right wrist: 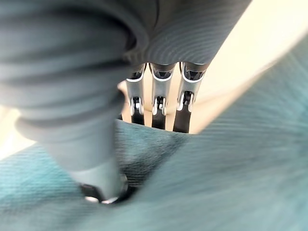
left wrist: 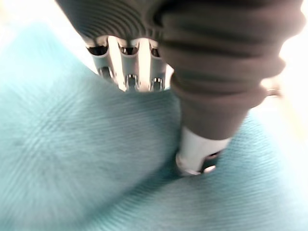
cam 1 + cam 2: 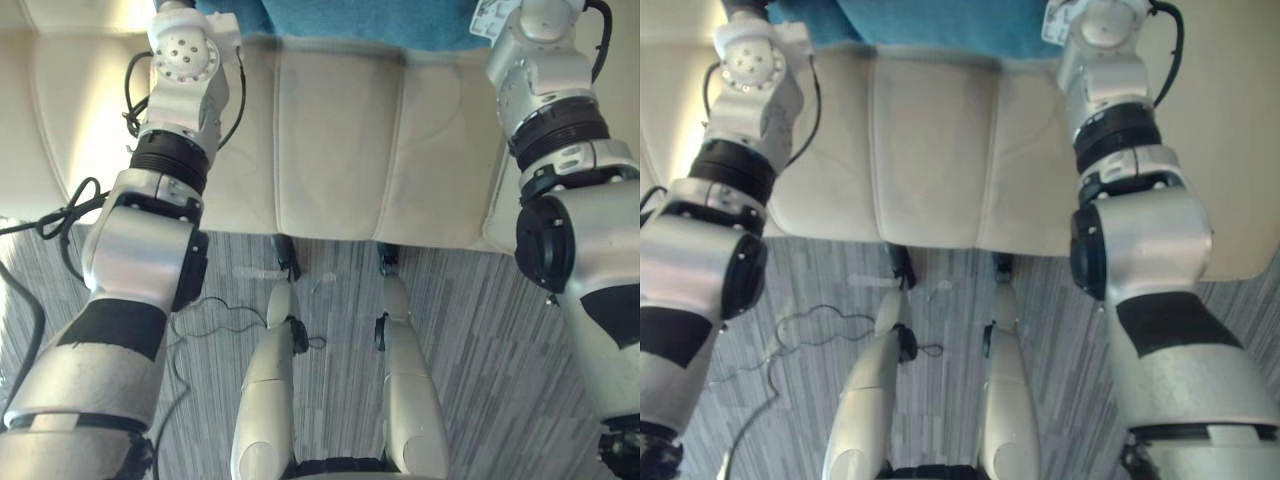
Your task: Pick up cushions and gather them together orderly.
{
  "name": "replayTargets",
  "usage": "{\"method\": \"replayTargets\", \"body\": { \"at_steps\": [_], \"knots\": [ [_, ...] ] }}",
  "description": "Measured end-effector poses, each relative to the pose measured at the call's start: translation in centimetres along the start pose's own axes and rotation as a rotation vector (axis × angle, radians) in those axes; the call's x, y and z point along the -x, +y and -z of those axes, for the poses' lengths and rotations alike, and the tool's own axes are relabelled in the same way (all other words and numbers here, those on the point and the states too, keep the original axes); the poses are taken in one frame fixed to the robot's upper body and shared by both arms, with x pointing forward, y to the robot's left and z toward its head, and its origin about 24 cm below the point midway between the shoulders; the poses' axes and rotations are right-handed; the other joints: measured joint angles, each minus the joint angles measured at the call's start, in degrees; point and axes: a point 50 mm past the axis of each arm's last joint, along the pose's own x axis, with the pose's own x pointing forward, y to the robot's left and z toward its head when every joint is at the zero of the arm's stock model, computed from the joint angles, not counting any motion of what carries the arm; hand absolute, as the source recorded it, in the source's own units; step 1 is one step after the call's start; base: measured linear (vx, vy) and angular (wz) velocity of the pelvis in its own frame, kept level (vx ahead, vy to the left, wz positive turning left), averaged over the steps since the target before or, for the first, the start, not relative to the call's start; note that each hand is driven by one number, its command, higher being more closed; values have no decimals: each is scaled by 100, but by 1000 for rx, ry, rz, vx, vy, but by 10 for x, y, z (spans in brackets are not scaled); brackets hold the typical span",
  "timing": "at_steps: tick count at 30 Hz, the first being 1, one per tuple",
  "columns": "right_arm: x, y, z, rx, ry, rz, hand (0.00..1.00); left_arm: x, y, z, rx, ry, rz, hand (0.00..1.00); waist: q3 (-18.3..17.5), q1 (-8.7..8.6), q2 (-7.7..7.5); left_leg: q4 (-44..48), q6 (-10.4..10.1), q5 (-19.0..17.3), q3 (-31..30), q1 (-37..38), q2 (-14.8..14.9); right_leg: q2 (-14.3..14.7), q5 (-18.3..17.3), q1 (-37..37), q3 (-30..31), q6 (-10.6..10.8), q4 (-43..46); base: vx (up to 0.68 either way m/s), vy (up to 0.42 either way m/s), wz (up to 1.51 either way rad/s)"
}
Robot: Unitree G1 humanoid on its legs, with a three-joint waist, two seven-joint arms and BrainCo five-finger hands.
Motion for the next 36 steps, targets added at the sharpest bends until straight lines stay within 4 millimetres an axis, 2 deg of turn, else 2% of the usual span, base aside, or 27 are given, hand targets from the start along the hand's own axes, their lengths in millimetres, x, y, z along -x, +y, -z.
{"method": "replayTargets", "body": {
  "at_steps": [3, 5, 10, 13, 16, 19, 22, 23, 24, 25, 26, 27, 28, 29, 31, 33, 34, 35, 36],
  "knots": [
    [2, -1, 7, -31, 9, -7, 0, 4, -12, 2, 98, 28, 18, 0, 17, 102, -9, 9, -9, 4, 52, -113, 52, 46, 53, -131, 21, -3, 2, 23, 58, -10],
    [6, -1, 16, -41, 13, -18, 0, 8, -14, 5, 140, 26, 20, 0, 17, 111, -9, 74, -40, -27, 59, -118, 86, 66, 58, -110, 22, 2, 3, 23, 36, -5],
    [13, -2, 28, -46, -8, -37, 0, 12, 0, 16, 205, 29, -13, 0, 17, 141, -10, 105, -81, -21, 50, -87, 201, 144, 59, -68, 34, -1, 3, -4, 6, -2],
    [21, -4, 42, -62, -7, -44, 0, 15, 12, 27, 255, 57, -44, 0, 17, 175, -10, 90, -96, -11, 58, 106, 250, 198, 55, 103, 34, -5, 3, -39, 8, -7],
    [31, -22, 53, -98, -40, -16, 0, 18, 31, 35, 309, 60, -89, 0, 16, 180, -9, 3, -139, 13, 52, 441, 261, 232, -8, 401, -9, -72, 3, -43, -4, -2],
    [40, -44, 50, -147, -119, 23, 0, 21, 58, 35, 298, 1, -111, 0, 14, 177, -9, 0, -196, -25, 12, 753, 289, 268, -86, 738, -63, -110, 3, -53, -21, 3],
    [55, -79, 51, -106, -217, 55, 0, 31, 81, 37, 260, -64, -110, 0, 12, 189, -8, 0, -265, -80, -97, 1083, 336, 303, -195, 1129, -186, -146, 3, -57, -34, 13],
    [64, -94, 56, -87, -237, 61, 0, 39, 87, 44, 246, -71, -105, 0, 8, 193, -11, 1, -289, -99, -146, 1229, 349, 313, -235, 1297, -250, -148, 4, -37, -37, 18],
    [77, -107, 64, -45, -250, 64, 0, 52, 94, 55, 230, -65, -90, 0, 0, 194, -10, 4, -298, -106, -180, 1394, 360, 319, -314, 1461, -285, -164, 52, -19, -28, 16],
    [85, -113, 68, -24, -250, 62, 0, 60, 96, 62, 221, -53, -86, 0, 0, 203, -10, 9, -322, -127, -185, 1485, 364, 319, -375, 1532, -302, -166, 127, 0, -33, 13],
    [100, -122, 81, 6, -228, 56, 0, 76, 100, 79, 205, -14, -82, 0, 0, 208, -10, 33, -332, -177, -195, 1667, 370, 319, -479, 1702, -343, -171, 199, 23, -33, 15],
    [125, -132, 102, 42, -172, 56, 0, 104, 100, 106, 210, 67, -71, 0, -76, 217, -16, 152, -348, -324, -252, 1843, 372, 318, -601, 1942, -385, -168, 235, 29, -40, 16],
    [145, -137, 123, 61, -101, 51, 0, 130, 100, 130, 205, 150, -72, 0, -369, 223, -30, 263, -365, -473, -269, 1778, 379, 312, -719, 1889, -415, -165, 345, 56, -52, 13],
    [159, -141, 137, 84, -48, 49, 0, 149, 100, 145, 197, 208, -71, 0, -545, 224, -33, 325, -365, -541, -270, 1759, 388, 306, -790, 1874, -433, -177, 408, 71, -48, 8],
    [214, -150, 184, 120, 165, 59, 0, 221, 96, 192, 178, 440, -53, 0, -843, 265, -41, 532, -380, -735, -267, 2013, 425, 293, -1050, 2124, -468, -183, 653, 121, -55, 9],
    [248, -153, 206, 141, 290, 54, 0, 261, 93, 210, 158, 564, -23, 0, -988, 271, -51, 666, -394, -883, -270, 2169, 446, 294, -1223, 2295, -518, -205, 802, 102, -53, 8],
    [280, -157, 225, 150, 414, 59, 0, 293, 95, 220, 136, 660, -5, 0, -1138, 277, -75, 770, -403, -995, -269, 2323, 473, 304, -1346, 2443, -532, -215, 907, 114, -62, 4],
    [292, -158, 233, 155, 468, 61, 0, 305, 97, 224, 127, 699, -4, 0, -1203, 276, -77, 819, -414, -1056, -268, 2398, 487, 309, -1391, 2535, -543, -222, 925, 120, -52, 0],
    [316, -161, 249, 159, 580, 65, 0, 326, 100, 230, 112, 768, -3, 0, -1322, 283, -91, 867, -424, -1143, -262, 2576, 507, 314, -1473, 2718, -550, -223, 945, 73, -26, 1]
  ]
}}
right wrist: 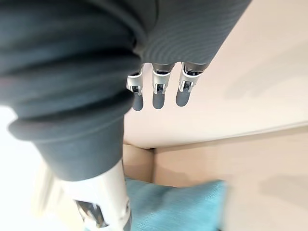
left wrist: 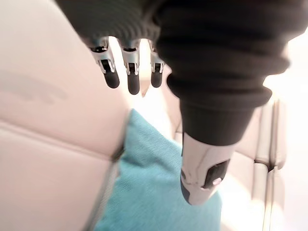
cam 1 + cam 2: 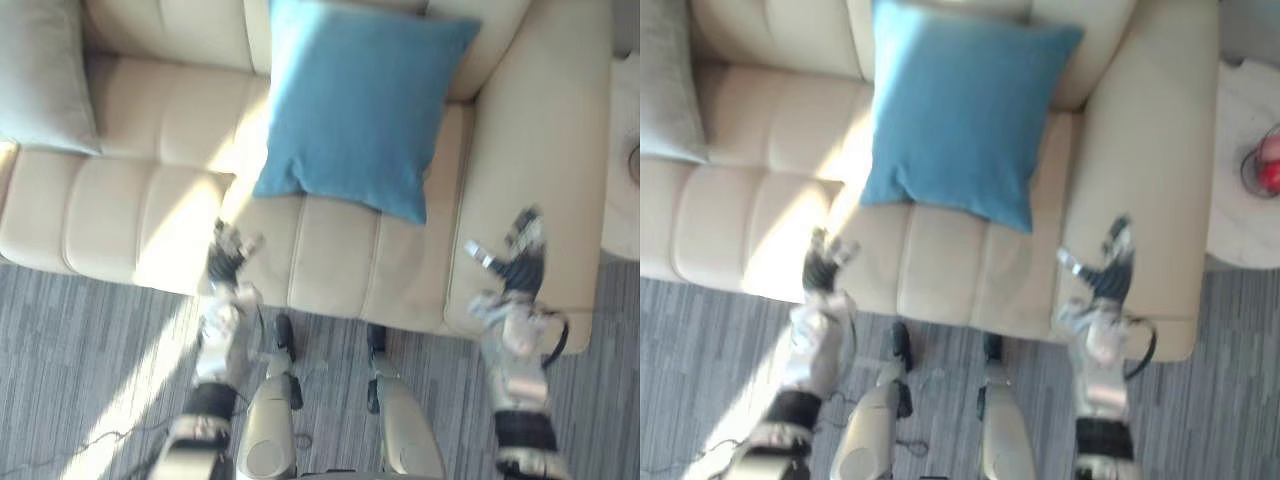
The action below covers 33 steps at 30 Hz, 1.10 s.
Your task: Pick up cushions and gather them together orderly.
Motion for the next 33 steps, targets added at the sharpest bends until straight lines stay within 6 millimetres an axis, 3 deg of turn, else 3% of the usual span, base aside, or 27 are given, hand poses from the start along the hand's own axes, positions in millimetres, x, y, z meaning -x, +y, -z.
{"method": "replayTargets", "body": {
  "at_steps": [3, 6, 9, 11, 18, 23, 26, 27, 28, 29, 30, 32, 33],
  "knots": [
    [38, -5, 68, 35, 309, -16, 0, 29, 20, 54, -86, 228, -31, 0, -485, 29, 5, -2, -56, -127, -5, 418, 16, 2, -205, 401, -51, -12, 69, 91, -15, 4],
    [69, -8, 111, 49, 539, -18, 0, 53, 41, 94, -170, 434, -80, 0, -805, 34, 0, -208, -74, -139, -7, 793, -10, 8, -338, 682, -103, 28, 44, 47, 2, 4],
    [91, -13, 136, 68, 687, -10, 0, 76, 59, 118, -233, 586, -118, 0, -938, 34, -20, -455, -79, -123, -6, 1111, -53, 8, -372, 881, -115, 27, -30, 12, 4, 2],
    [99, -19, 143, 70, 737, 13, 0, 86, 68, 125, -250, 638, -141, 0, -1016, 26, -37, -511, -84, -129, 2, 1225, -83, -6, -373, 987, -93, 26, -100, 24, 14, -2],
    [105, -23, 155, 88, 820, 22, 0, 96, 97, 125, -345, 683, -181, 0, -1142, 4, -186, -682, -73, -129, 157, 1585, -175, -49, -229, 1259, 130, 72, -314, 56, 19, -15],
    [99, -22, 155, 83, 835, 33, 0, 91, 94, 125, -362, 682, -168, 0, -1078, -4, -229, -627, -11, -175, 396, 1590, -227, -90, -166, 1117, 320, 135, -152, 35, 25, -24],
    [83, -13, 147, 73, 783, 20, 0, 76, 87, 118, -380, 638, -153, 0, -891, 5, -234, -4, 109, -446, 623, 1294, -115, -61, -34, 605, 154, 224, 584, -93, 24, -38],
    [80, -12, 145, 71, 770, 20, 0, 67, 81, 112, -371, 606, -145, 0, -862, 44, -203, 253, 191, -545, 686, 1163, 48, -13, 190, 497, -8, 230, 621, -115, 10, -40],
    [77, -9, 143, 68, 759, 19, 0, 63, 77, 110, -362, 588, -138, 0, -804, 107, -161, 330, 207, -561, 789, 1107, 152, -29, 73, 448, -147, 153, 869, -150, -2, -28],
    [74, -5, 140, 59, 741, 15, 0, 56, 75, 105, -354, 562, -140, 0, -730, 103, -181, 464, 254, -592, 776, 1050, 163, -129, -490, 229, -363, 29, 2042, -140, -25, 13],
    [78, -5, 142, 59, 753, 22, 0, 52, 73, 101, -349, 540, -139, 0, -739, 94, -241, 637, 280, -608, 694, 973, 125, -272, -937, 143, -491, 81, 3277, -125, -57, 44],
    [84, -4, 145, 59, 769, 19, 0, 49, 75, 95, -342, 507, -150, 0, -844, 136, -436, 1039, 293, -607, 517, 686, 53, -440, -1107, 378, -460, 361, 4446, -117, -136, 55],
    [82, -2, 144, 62, 765, 10, 0, 48, 79, 92, -331, 496, -169, 0, -903, 190, -603, 1377, 292, -608, 486, 369, 50, -461, -1206, 499, -331, 596, 4303, -162, -168, 24]
  ]
}}
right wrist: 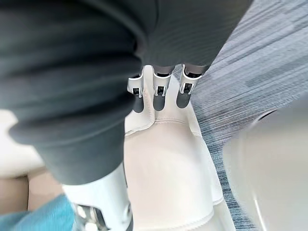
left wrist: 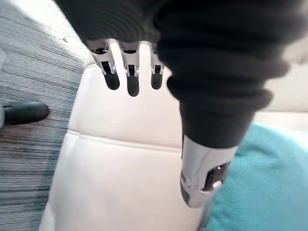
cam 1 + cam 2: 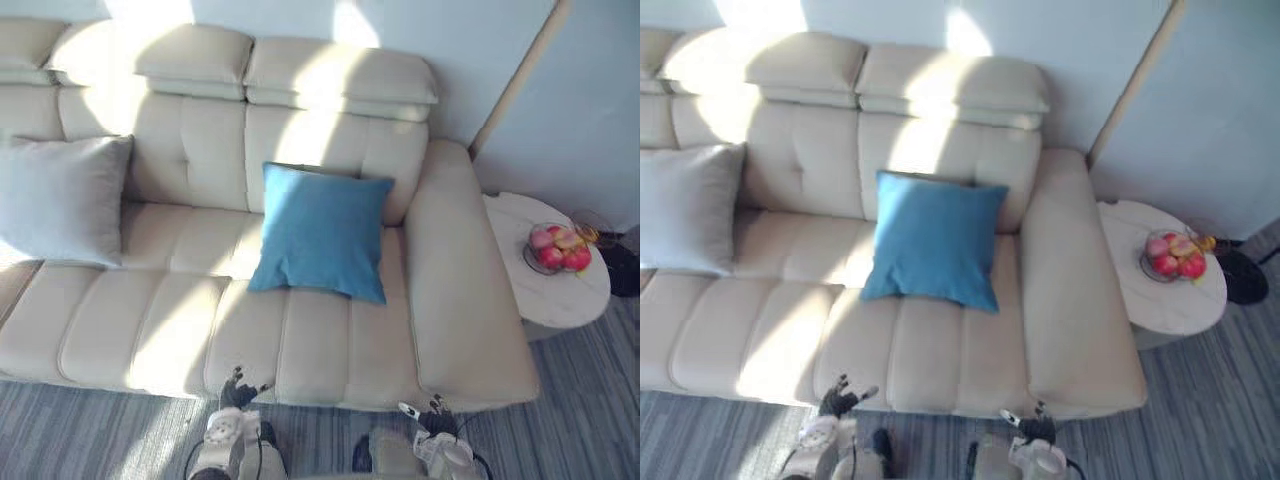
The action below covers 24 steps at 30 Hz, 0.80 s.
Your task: Pick up cushions and gather them together orderly.
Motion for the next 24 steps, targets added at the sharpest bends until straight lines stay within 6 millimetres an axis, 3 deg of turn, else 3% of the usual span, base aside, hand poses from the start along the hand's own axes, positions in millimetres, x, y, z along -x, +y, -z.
{"method": "replayTargets", "body": {
  "at_steps": [1, 2, 3, 4, 5, 6, 8, 9, 10, 11, 12, 14, 15, 18, 19, 20, 24],
  "knots": [
    [-2, 1, -6, 1, -15, -4, 0, -1, 1, -3, 13, -7, -9, 0, 30, 40, 37, 126, -6, -3, 31, -113, 23, 93, -34, -40, -27, 36, -110, -255, -76, -14],
    [-7, 6, -21, 0, -57, -12, 0, 2, -4, 4, 60, 17, -15, 0, 39, 166, 292, 172, -20, -18, -13, -363, 146, 330, -81, -8, -69, 98, -570, -266, 69, -45],
    [-9, -3, -26, 6, -70, 20, 0, 7, -12, 13, 92, 47, -10, 0, -29, 307, 411, -123, 46, 212, 124, -374, 181, 430, -429, 172, 8, 53, -781, -254, 86, -44],
    [-9, -1, -28, 1, -77, 22, 0, 8, -13, 13, 95, 49, -13, 0, 36, 375, 297, -144, 116, 341, 298, -409, 135, 302, -589, 268, 4, -138, -815, -225, -32, -31],
    [-11, 3, -35, -8, -94, 20, 0, 7, -14, 12, 97, 45, -17, 0, 53, 412, 230, -25, 116, 360, 354, -594, 122, 309, -951, 524, -136, -413, -1421, -267, -196, -15],
    [-14, 5, -47, -12, -128, 20, 0, 6, -17, 10, 95, 46, -4, 0, 106, 412, 380, 138, 65, 425, 309, -823, 246, 457, -1105, 707, -303, -604, -1931, -285, -200, -12],
    [-15, 3, -54, -17, -152, 30, 0, 7, -25, 10, 78, 49, 28, 0, 285, 356, 685, 160, 8, 679, 231, -849, 545, 792, -1082, 923, -440, -650, -2290, -339, -162, 2],
    [-14, 0, -48, -19, -138, 45, 0, 9, -26, 14, 58, 61, 40, 0, 327, 300, 748, -148, -54, 1071, 177, -734, 571, 850, -993, 964, -573, -807, -2281, -370, -151, 35],
    [-13, -4, -43, -29, -124, 62, 0, 9, -25, 16, 49, 68, 44, 0, 335, 273, 702, -504, -269, 1382, 86, -606, 481, 769, -946, 943, -763, -951, -2306, -363, -150, 53],
    [-10, -10, -33, -39, -93, 86, 0, 8, -26, 10, 42, 43, 51, 0, 356, 237, 513, -434, -337, 1297, 58, -596, 415, 655, -1030, 941, -923, -1154, -2393, -347, -140, 47],
    [-9, -18, -24, -35, -63, 108, 0, 8, -27, 10, 42, 44, 54, 0, 360, 226, 537, 279, -123, 838, -97, -703, 430, 651, -925, 905, -1048, -1243, -2449, -340, -121, 35],
    [-7, -24, -16, -37, -35, 124, 0, 10, -26, 14, 41, 56, 50, 0, 333, 166, 548, 1013, 14, 129, -261, -608, 418, 624, -739, 804, -1065, -1247, -2552, -301, -14, 12],
    [-7, -24, -14, -37, -27, 120, 0, 11, -26, 17, 41, 67, 51, 0, 298, 103, 583, 1293, -66, -333, -398, -453, 431, 627, -542, 668, -1047, -1248, -2677, -271, 88, -3],
    [-5, -24, -6, -39, 1, 109, 0, 13, -27, 27, 36, 112, 54, 0, 231, 16, 679, 1123, -250, -931, -504, 107, 407, 618, -200, 548, -1025, -1147, -2978, -138, 144, 2],
    [-4, -26, 0, -35, 27, 112, 0, 14, -27, 31, 31, 134, 53, 0, 203, -3, 714, 357, -337, -973, -530, 460, 310, 646, -87, 558, -1002, -1047, -3138, -159, 191, 8],
    [-2, -23, 11, -34, 73, 99, 0, 13, -24, 32, 19, 139, 48, 0, 144, -17, 558, -68, -328, -733, -497, 577, 141, 565, 70, 568, -887, -950, -3335, -121, 147, 4],
    [2, -24, 24, -35, 120, 92, 0, 15, -7, 43, -22, 184, 18, 0, -12, -81, 485, -682, -148, -418, -441, 853, -225, 410, 589, 890, -837, -746, -4113, -44, 156, 1]
  ]
}}
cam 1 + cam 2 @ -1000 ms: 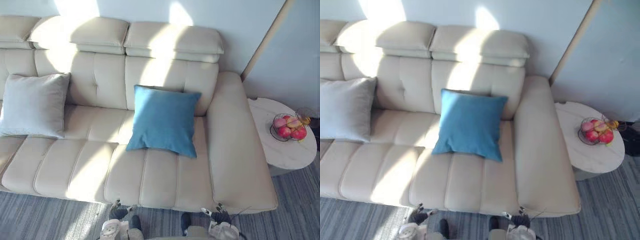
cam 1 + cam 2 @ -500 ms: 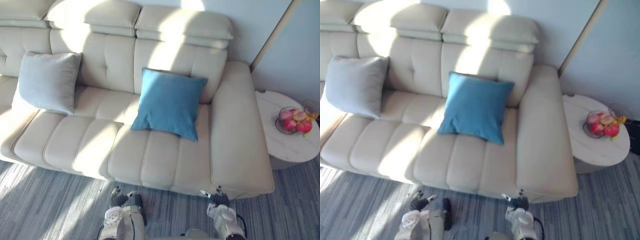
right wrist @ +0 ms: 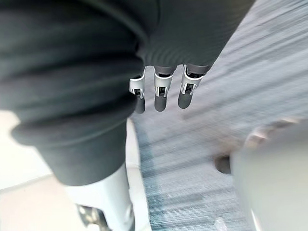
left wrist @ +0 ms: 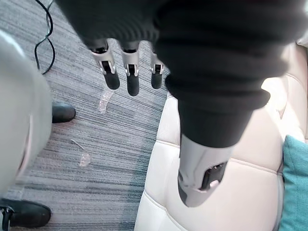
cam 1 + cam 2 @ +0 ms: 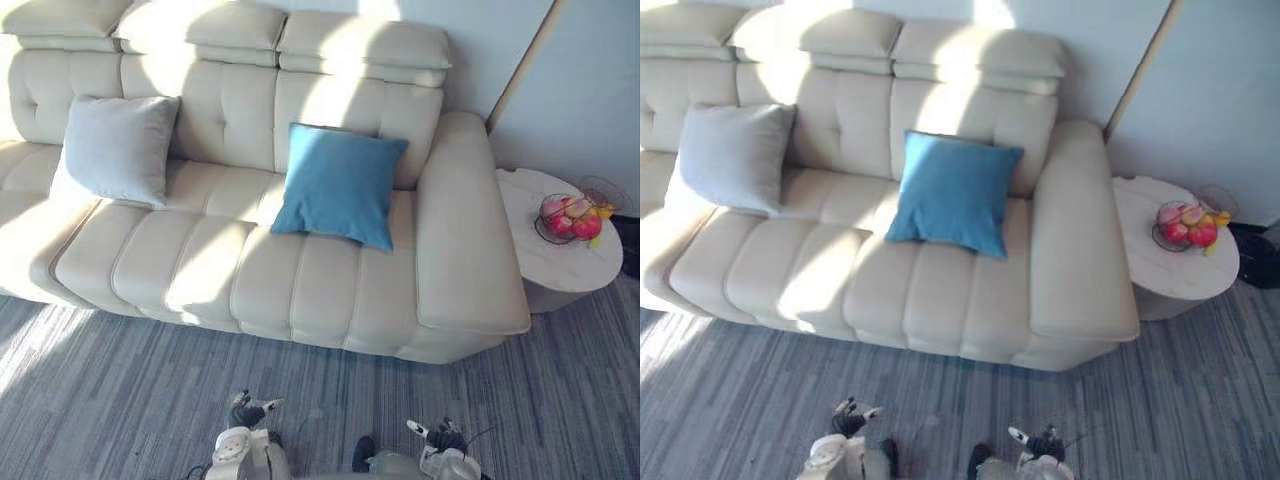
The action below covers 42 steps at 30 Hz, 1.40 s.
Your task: Pick up cushions and gather them together orderly.
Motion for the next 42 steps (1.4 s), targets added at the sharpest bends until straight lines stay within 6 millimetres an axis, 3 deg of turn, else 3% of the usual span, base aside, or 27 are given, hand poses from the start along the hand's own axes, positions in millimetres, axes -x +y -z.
{"method": "replayTargets", "body": {
  "at_steps": [7, 8, 16, 22, 25, 28, 32, 37, 38, 39, 40, 41, 42],
  "knots": [
    [-1, -7, 7, -9, 39, 15, 0, 2, 13, 14, -36, 48, -26, 0, -144, -14, 36, -688, 191, 335, 88, 409, -386, -173, 286, 236, 131, 121, -461, -4, 92, -1],
    [-6, -2, -4, -6, 37, -2, 0, 6, 24, 30, -34, 110, -47, 0, -189, -22, -73, -1178, 212, 461, -66, 834, -480, -140, 407, 585, 201, 96, -861, 5, 9, 4],
    [-6, -3, -2, -16, 45, 1, 0, 6, 23, 30, -33, 110, -40, 0, -153, -40, -16, -1185, 212, 461, -67, 834, -480, -140, 403, 583, 202, 100, -860, 0, 0, 0],
    [-4, -12, 9, -62, 93, 22, 0, 7, 20, 33, -37, 125, -8, 0, -124, -199, 83, -1333, 209, 480, 47, 921, -467, -119, 364, 560, 322, 111, -839, 8, -9, -8],
    [-2, -16, 16, -64, 113, 29, 0, 7, 19, 34, -29, 135, 8, 0, -93, -219, 119, -1337, 138, 427, 332, 1035, -386, -33, 209, 411, 706, 79, -559, 35, -23, -44],
    [1, -18, 17, -75, 102, 35, 0, 6, 18, 32, 3, 133, 5, 0, -98, -242, 25, -860, 168, 337, 273, 878, -365, -18, 73, 137, 1330, 30, -173, 22, -49, -59],
    [1, -21, 14, -79, 76, 43, 0, 5, 4, 29, 42, 127, 31, 0, -161, -293, 219, -688, 40, -44, 547, 907, -126, 271, -1, -253, 1915, 38, 100, -16, -51, -81],
    [2, -7, 5, -65, 39, 2, 0, 3, -3, 19, 51, 93, 56, 0, -95, -319, 105, -405, -112, -410, 2019, 1115, 178, 802, 184, -815, 3079, 25, 334, -46, -20, -141],
    [1, -4, 0, -63, 20, -7, 0, 2, -3, 16, 51, 81, 57, 0, -87, -326, 83, -314, -151, -469, 2339, 1117, 255, 835, 162, -953, 2984, -81, 342, -29, -29, -184],
    [2, -2, -2, -66, 7, -13, 0, 1, -4, 11, 53, 63, 58, 0, -95, -354, 55, -255, -200, -517, 2735, 1107, 333, 737, 85, -1233, 2447, -223, 471, -8, -15, -169],
    [1, 3, -5, -70, -1, -24, 0, 1, -3, 9, 52, 55, 57, 0, -107, -343, 20, -262, -208, -525, 3069, 1161, 374, 529, 85, -1416, 1674, -218, 646, 32, -2, -197],
    [1, 5, -8, -68, -8, -31, 0, 0, -4, 7, 49, 50, 60, 0, -110, -387, -14, -264, -246, -546, 3495, 1318, 416, 242, 28, -1554, 442, -314, 890, 53, -17, -177],
    [1, 6, -7, -68, -8, -33, 0, 0, -4, 7, 43, 52, 61, 0, -123, -417, -37, -250, -252, -550, 3735, 1449, 426, 72, 7, -1545, -301, -403, 1018, 114, -79, -178]
  ]
}}
